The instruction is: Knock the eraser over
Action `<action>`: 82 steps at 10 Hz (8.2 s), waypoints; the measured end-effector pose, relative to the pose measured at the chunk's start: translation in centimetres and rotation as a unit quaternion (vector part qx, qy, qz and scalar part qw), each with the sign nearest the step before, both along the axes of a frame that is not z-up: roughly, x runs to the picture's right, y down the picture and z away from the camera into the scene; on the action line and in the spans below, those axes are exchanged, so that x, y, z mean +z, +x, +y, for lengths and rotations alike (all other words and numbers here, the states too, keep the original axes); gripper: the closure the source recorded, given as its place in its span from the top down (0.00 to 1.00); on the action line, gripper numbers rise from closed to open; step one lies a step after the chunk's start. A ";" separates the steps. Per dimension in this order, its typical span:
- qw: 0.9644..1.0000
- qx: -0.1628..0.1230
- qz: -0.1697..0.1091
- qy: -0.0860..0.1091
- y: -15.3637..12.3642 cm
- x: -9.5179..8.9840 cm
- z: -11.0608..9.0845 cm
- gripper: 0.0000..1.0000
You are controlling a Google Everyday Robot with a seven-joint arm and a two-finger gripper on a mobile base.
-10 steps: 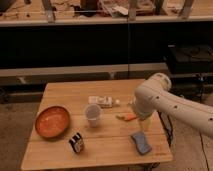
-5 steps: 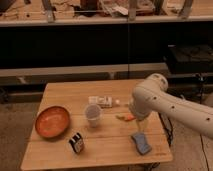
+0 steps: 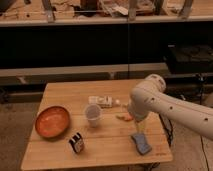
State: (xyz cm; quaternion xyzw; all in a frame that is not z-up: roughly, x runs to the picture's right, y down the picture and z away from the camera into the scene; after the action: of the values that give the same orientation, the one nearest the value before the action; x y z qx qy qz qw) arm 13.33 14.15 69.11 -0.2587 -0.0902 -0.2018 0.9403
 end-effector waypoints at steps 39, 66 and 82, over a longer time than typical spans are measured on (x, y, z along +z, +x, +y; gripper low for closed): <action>0.990 -0.090 -0.109 -0.023 -6.5 -0.6 3.3 0.80; 0.974 -0.144 -0.170 -0.034 -10.1 0.1 5.1 0.80; 0.964 -0.170 -0.200 -0.042 -12.8 0.2 6.2 0.80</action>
State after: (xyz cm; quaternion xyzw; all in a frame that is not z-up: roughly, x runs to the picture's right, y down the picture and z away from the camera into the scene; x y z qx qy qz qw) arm 0.53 20.38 69.33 -0.2635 -0.2391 -0.4022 0.8436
